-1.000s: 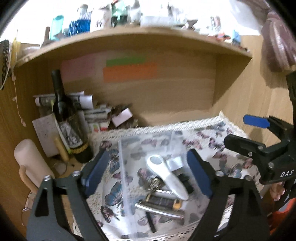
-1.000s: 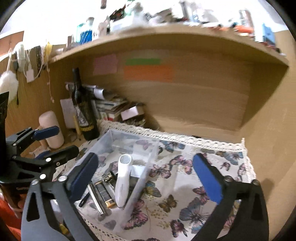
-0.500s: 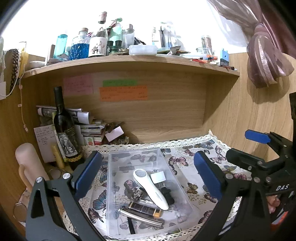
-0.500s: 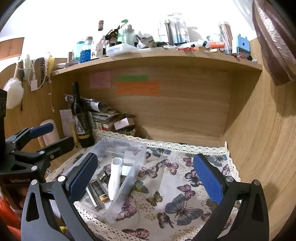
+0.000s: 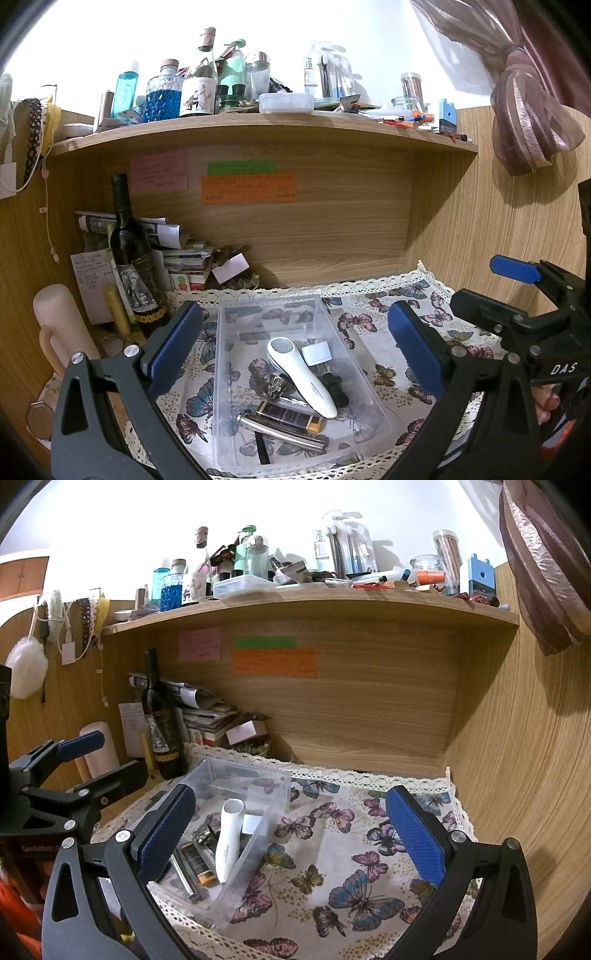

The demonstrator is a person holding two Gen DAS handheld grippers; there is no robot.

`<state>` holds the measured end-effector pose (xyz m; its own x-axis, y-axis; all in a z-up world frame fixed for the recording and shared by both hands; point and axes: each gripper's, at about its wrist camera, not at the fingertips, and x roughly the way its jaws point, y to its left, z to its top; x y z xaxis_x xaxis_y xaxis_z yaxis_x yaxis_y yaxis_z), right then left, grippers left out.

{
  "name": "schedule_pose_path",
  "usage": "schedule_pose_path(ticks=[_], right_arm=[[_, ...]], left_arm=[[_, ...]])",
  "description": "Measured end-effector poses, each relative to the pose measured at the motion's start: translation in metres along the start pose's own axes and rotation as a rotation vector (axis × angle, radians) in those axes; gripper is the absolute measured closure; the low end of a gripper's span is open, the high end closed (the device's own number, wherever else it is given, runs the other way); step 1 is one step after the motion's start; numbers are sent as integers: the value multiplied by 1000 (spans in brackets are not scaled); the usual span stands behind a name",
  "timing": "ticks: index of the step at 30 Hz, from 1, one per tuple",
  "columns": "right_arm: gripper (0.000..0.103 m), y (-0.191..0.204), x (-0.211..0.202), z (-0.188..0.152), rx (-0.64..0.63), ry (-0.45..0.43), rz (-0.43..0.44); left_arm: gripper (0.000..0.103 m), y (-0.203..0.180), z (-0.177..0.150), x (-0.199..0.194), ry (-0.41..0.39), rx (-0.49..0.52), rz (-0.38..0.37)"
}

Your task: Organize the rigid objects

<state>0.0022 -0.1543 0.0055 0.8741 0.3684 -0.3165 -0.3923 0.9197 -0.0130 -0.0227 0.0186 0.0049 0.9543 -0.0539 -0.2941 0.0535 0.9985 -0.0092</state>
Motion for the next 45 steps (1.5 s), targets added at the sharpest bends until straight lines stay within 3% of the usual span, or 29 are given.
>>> schedule_pose_path(ticks=[45], right_arm=[[0,5,8,3,16,-3,-19]], left_arm=[[1,2,3,6,-5,4,-11]])
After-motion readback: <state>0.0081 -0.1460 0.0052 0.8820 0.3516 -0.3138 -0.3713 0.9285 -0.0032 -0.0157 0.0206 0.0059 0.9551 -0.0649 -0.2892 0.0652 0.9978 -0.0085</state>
